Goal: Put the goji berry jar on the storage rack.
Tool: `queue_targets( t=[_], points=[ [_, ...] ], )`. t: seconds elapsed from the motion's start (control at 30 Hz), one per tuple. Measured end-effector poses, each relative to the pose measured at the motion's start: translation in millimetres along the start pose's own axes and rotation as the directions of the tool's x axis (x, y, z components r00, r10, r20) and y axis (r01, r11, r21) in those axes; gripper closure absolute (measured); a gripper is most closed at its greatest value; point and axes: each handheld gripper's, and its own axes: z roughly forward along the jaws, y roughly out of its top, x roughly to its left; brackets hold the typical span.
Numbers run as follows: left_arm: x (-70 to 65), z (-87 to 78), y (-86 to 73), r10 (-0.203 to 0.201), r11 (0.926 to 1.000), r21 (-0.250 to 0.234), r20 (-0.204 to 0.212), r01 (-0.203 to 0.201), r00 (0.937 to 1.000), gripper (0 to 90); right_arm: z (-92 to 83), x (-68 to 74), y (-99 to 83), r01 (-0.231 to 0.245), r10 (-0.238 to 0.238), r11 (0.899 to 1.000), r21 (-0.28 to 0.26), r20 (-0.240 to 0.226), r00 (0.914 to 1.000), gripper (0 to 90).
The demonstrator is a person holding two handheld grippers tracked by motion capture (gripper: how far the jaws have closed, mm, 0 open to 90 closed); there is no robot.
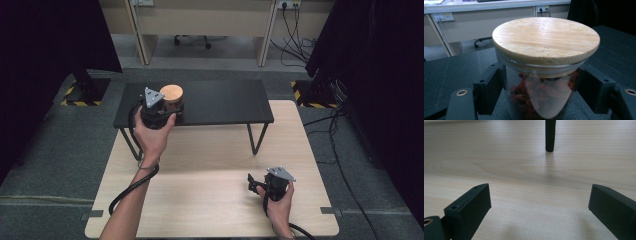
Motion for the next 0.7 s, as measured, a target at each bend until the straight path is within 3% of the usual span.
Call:
queue_targets(
  t=[0.7],
  points=[
    [2.4, 2.0, -2.7, 0.001, 0.9999, -0.011, 0.003, -0.001, 1.0000, 25.2, 0.1, 1.0, 0.1, 0.004, -0.004, 1.000, 0.001, 0.002, 1.0000, 4.4]
  ],
)
